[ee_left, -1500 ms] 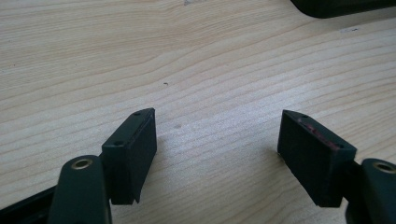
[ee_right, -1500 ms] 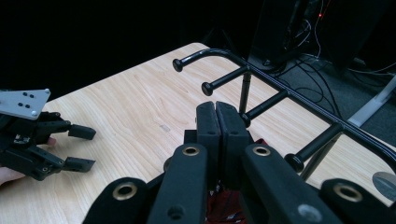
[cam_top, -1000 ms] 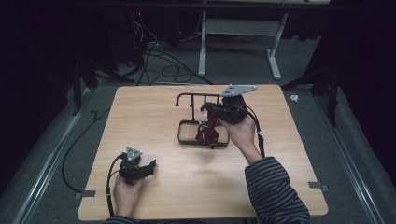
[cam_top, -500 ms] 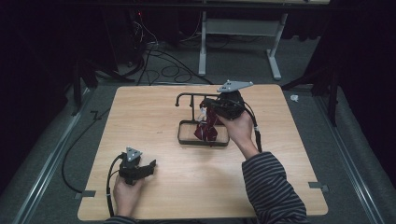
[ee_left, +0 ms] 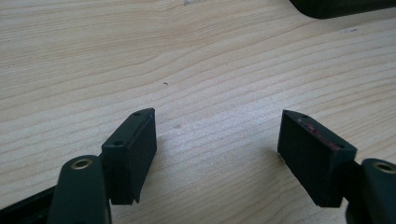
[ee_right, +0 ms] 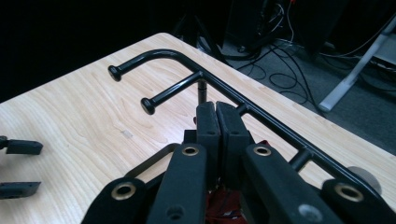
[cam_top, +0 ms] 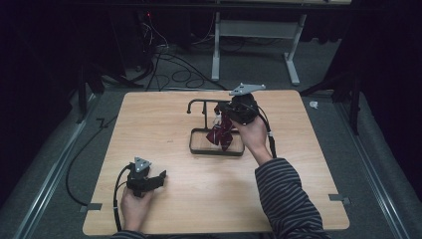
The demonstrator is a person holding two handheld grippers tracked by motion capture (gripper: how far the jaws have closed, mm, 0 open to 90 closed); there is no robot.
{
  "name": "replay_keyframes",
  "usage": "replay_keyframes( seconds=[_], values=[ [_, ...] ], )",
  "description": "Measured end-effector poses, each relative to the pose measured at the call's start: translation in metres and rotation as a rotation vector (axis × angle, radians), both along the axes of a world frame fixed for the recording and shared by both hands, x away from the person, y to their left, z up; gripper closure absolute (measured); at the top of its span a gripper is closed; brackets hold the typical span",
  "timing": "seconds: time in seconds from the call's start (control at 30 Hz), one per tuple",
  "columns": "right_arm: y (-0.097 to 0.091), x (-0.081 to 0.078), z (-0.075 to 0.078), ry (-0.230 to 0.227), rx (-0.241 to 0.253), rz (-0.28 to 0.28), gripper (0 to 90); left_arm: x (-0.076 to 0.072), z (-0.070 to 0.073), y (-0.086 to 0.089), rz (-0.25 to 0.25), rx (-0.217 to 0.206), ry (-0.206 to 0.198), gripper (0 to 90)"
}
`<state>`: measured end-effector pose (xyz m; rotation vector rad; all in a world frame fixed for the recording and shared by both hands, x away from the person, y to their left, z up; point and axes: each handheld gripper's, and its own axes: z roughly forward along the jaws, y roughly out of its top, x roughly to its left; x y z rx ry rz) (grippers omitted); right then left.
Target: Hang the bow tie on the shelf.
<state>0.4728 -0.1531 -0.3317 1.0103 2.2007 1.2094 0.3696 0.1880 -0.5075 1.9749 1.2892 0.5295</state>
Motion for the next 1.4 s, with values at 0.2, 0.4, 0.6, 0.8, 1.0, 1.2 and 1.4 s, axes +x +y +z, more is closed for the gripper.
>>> replay_keyframes(
  seconds=[0.2,0.4,0.6,0.8,1.0,1.2,1.4],
  values=[
    [-0.001,0.003,-0.001,-0.006,-0.006,-0.017,90.0,0.0,0.0,0.0,0.001,0.0,-0.002,28.7],
    [0.0,0.005,-0.002,-0.001,-0.006,-0.02,88.7,0.0,0.0,0.0,0.001,0.001,-0.003,28.7],
    [0.001,0.005,-0.002,0.001,-0.003,-0.021,85.4,0.0,0.0,0.0,0.001,0.002,-0.003,28.7],
    [0.0,0.001,0.001,-0.01,0.001,-0.015,83.2,0.0,0.0,0.0,0.001,0.002,-0.003,28.7],
    [-0.006,-0.004,0.006,-0.018,0.011,-0.018,79.5,0.0,0.0,0.0,0.001,0.002,-0.002,28.7],
    [-0.014,-0.011,0.009,-0.023,0.027,-0.022,76.5,0.0,0.0,-0.001,0.0,0.001,-0.002,28.7],
    [-0.026,-0.017,0.009,-0.025,0.033,-0.031,74.5,0.0,0.0,-0.001,0.0,0.003,-0.002,28.7]
  ],
)
